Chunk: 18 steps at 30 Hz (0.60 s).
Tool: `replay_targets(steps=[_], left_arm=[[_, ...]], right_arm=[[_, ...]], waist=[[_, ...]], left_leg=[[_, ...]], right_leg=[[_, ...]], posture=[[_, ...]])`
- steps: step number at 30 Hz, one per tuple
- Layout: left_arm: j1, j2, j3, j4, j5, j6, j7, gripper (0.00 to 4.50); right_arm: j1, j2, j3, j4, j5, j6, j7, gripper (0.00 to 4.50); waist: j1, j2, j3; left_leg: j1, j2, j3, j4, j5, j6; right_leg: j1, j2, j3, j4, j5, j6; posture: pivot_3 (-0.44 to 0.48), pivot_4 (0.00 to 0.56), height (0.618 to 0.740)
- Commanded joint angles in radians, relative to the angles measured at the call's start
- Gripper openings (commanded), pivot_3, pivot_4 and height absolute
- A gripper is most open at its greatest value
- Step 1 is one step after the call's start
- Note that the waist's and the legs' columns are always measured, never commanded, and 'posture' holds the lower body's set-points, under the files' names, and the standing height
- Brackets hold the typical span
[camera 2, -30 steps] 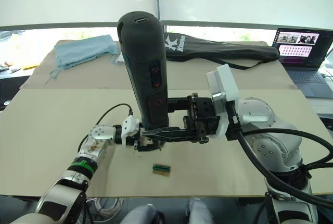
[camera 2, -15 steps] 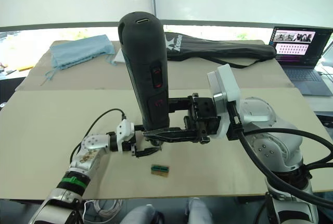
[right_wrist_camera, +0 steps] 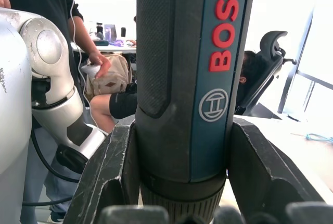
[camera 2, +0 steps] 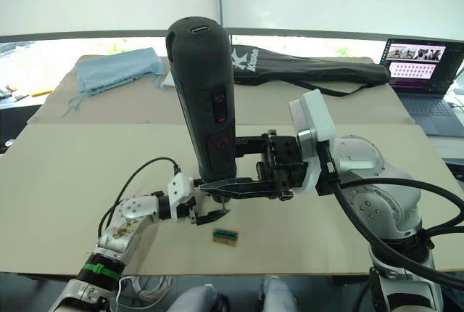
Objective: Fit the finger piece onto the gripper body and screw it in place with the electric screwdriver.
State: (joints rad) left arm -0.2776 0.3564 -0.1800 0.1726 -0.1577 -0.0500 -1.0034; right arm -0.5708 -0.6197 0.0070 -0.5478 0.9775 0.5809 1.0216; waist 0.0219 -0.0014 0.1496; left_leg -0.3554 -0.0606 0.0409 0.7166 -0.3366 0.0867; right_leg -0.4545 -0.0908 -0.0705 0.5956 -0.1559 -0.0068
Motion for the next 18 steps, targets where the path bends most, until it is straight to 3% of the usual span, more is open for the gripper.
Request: replay_targets(steps=[1,11,14,17,18], left_arm=[[0.000,-0.017,-0.025,0.019,0.020,-0.009,0.026,4.49],[-0.011,0.000,-0.010,0.074,0.024,-0.019,0.034,4.49],[-0.016,0.005,-0.011,0.086,0.019,-0.022,0.024,3.69],[-0.021,0.003,-0.013,0.095,0.020,-0.028,0.023,2.31],[-0.021,0.002,-0.015,0.096,0.020,-0.029,0.023,2.30]], right_arm=[[-0.026,0.002,-0.036,-0.023,0.034,-0.008,-0.001,1.92],[-0.026,0.000,-0.037,-0.025,0.029,-0.011,-0.001,1.92],[-0.038,0.002,-0.034,-0.018,0.028,-0.010,0.003,1.92],[-0.061,0.005,-0.025,-0.005,0.023,-0.003,0.000,1.92],[-0.073,0.010,-0.023,0.002,0.027,0.003,-0.009,1.92]], waist=[[0.002,0.000,0.000],[0.004,0.000,0.000],[0.002,0.000,0.000],[0.001,0.000,0.000],[0.000,0.000,0.000]], left_leg=[[0.000,0.000,0.000,0.000,0.000,0.000],[0.000,0.000,0.000,0.000,0.000,0.000],[0.000,0.000,0.000,0.000,0.000,0.000],[0.001,0.000,0.000,0.000,0.000,0.000],[0.001,0.000,0.000,0.000,0.000,0.000]], right_leg=[[0.000,0.000,0.000,0.000,0.000,0.000],[0.000,0.000,0.000,0.000,0.000,0.000],[0.000,0.000,0.000,0.000,0.000,0.000],[0.000,0.000,0.000,0.001,0.000,0.000],[0.000,0.000,0.000,0.001,0.000,0.000]], posture=[[0.000,0.150,0.740],[0.000,0.150,0.740],[0.000,0.150,0.740],[0.000,0.150,0.740],[0.000,0.150,0.740]])
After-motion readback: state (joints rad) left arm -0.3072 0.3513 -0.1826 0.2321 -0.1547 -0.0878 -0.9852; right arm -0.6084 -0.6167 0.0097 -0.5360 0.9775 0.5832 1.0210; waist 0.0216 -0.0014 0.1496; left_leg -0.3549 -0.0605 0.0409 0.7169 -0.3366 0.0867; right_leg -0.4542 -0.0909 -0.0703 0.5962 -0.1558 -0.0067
